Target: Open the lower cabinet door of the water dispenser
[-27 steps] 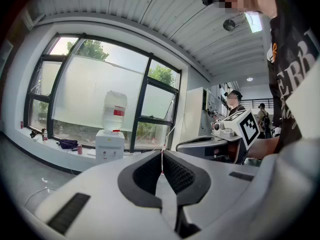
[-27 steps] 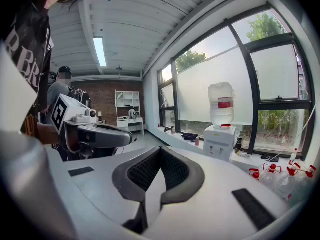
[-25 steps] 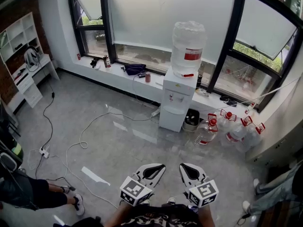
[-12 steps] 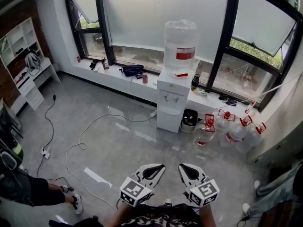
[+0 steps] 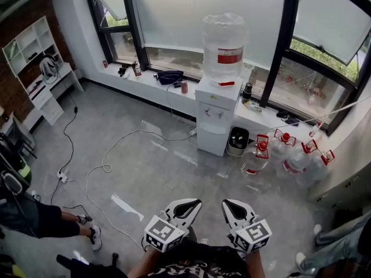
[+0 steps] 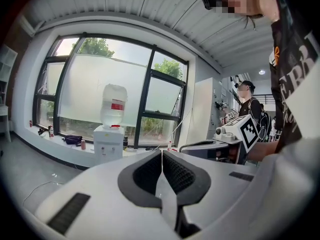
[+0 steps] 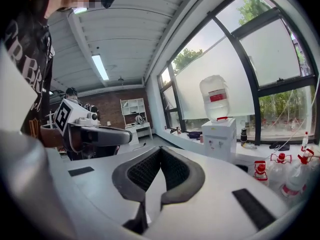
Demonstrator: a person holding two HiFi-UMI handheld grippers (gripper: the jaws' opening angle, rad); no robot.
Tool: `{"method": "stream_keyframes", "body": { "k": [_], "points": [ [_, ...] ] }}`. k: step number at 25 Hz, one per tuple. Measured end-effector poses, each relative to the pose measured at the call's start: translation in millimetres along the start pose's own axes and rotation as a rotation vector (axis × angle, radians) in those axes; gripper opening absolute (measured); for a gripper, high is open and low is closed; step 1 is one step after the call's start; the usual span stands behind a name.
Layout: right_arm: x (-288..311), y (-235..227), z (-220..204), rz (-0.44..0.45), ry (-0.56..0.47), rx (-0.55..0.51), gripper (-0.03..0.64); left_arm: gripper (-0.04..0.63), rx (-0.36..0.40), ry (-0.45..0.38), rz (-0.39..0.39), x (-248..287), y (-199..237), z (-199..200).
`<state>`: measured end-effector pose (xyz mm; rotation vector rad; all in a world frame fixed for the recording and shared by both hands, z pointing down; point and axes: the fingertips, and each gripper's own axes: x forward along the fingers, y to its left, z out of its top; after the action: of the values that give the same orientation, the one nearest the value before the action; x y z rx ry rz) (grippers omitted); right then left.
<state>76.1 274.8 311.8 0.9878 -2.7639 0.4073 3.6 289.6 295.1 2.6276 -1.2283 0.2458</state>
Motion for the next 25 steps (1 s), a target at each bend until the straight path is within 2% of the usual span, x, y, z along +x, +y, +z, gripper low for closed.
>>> {"method": "stream_keyframes", "body": {
  "k": [4, 10, 15, 20, 25],
  "points": [
    [12.0, -15.8, -4.5, 0.023, -0.002, 0.022, 0.011, 0.017, -0.007, 0.024, 0.029, 10.1, 14.3, -3.4],
    [49.9, -56.0, 1.3, -0.004, -0.005, 0.029, 0.011, 0.017, -0.003, 0.036, 0.028, 45.7, 59.9, 0.5],
    [103.5, -104.2, 11.7, -0.064, 0.003, 0.053, 0.012, 0.017, 0.006, 0.036, -0.03, 104.9, 121.8, 12.0],
    [164.8, -156.2, 43.5, -0.119, 0.004, 0.068, 0.017, 0.017, 0.033, 0.012, -0.113, 160.0, 190.2, 46.2],
    [232.2, -208.2, 56.2, -0.184, 0.008, 0.078, 0.017, 0.017, 0.048, 0.061, -0.153, 203.1, 258.4, 45.9]
  ]
}}
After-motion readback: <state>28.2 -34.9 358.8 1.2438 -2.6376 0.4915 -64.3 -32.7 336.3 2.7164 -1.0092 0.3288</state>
